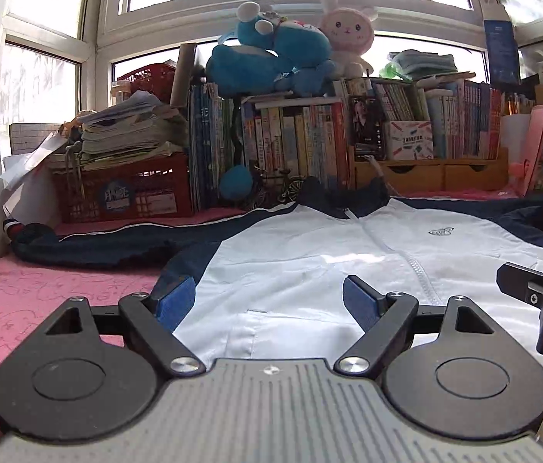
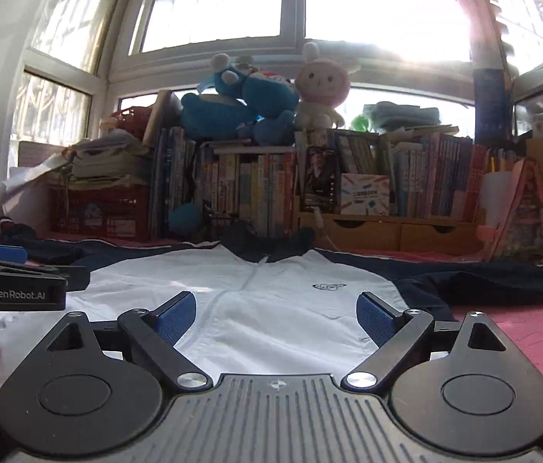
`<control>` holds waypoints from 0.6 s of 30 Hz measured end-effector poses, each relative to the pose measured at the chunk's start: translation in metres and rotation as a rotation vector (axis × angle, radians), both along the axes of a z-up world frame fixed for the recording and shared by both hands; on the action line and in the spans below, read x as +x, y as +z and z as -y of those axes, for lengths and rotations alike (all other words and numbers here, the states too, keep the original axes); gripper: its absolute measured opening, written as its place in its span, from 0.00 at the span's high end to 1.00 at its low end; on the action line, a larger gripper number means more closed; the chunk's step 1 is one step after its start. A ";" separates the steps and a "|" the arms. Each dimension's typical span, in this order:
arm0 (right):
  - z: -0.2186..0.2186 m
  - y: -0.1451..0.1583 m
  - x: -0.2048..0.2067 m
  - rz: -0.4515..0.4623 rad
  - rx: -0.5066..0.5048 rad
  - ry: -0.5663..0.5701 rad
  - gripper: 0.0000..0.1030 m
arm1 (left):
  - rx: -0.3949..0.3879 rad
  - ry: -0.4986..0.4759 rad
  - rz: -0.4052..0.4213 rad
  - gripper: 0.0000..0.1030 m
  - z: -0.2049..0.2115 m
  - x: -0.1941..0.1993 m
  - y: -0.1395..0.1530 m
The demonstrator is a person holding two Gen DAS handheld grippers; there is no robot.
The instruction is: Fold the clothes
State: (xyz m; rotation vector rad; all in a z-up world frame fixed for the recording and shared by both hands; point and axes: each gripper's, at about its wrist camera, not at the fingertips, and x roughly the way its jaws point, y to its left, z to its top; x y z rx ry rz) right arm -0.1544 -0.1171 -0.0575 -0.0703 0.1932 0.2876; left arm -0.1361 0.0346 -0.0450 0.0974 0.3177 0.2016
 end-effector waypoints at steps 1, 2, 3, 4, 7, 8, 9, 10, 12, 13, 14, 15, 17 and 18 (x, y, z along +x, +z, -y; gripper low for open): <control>-0.002 -0.003 0.003 -0.026 -0.026 -0.006 0.13 | 0.012 0.017 -0.028 0.19 -0.004 0.000 -0.006; -0.003 -0.008 0.007 -0.052 -0.054 -0.019 0.13 | 0.022 0.036 -0.056 0.19 -0.008 0.000 -0.012; 0.001 -0.012 0.010 -0.080 -0.068 -0.043 0.13 | 0.009 0.046 -0.058 0.18 -0.016 -0.005 -0.016; 0.006 -0.018 0.013 -0.109 -0.075 -0.071 0.13 | -0.007 0.055 -0.057 0.18 -0.024 -0.011 -0.019; 0.031 -0.023 0.015 -0.125 -0.061 -0.144 0.12 | -0.015 0.051 -0.067 0.12 -0.039 -0.022 -0.018; 0.040 -0.024 0.016 -0.117 -0.077 -0.189 0.12 | 0.003 0.061 -0.074 0.11 -0.040 -0.025 -0.017; 0.049 -0.025 0.019 -0.109 -0.099 -0.240 0.12 | 0.020 0.070 -0.081 0.11 -0.042 -0.028 -0.015; 0.059 -0.025 0.023 -0.114 -0.102 -0.287 0.11 | 0.034 0.092 -0.091 0.11 -0.046 -0.031 -0.014; 0.081 -0.025 0.031 -0.134 -0.091 -0.377 0.07 | 0.014 0.133 -0.119 0.11 -0.059 -0.039 -0.010; 0.087 -0.024 0.033 -0.139 -0.094 -0.413 0.07 | -0.017 0.141 -0.133 0.11 -0.066 -0.043 -0.006; 0.091 -0.022 0.034 -0.141 -0.101 -0.445 0.08 | -0.031 0.143 -0.134 0.12 -0.070 -0.045 -0.001; 0.095 -0.019 0.035 -0.143 -0.107 -0.477 0.12 | -0.042 0.144 -0.134 0.15 -0.073 -0.047 0.004; 0.090 -0.010 0.028 -0.100 -0.097 -0.446 0.15 | -0.034 0.095 -0.127 0.28 -0.071 -0.042 0.017; 0.084 -0.005 0.023 -0.072 -0.078 -0.394 0.15 | -0.044 0.061 -0.119 0.32 -0.068 -0.036 0.025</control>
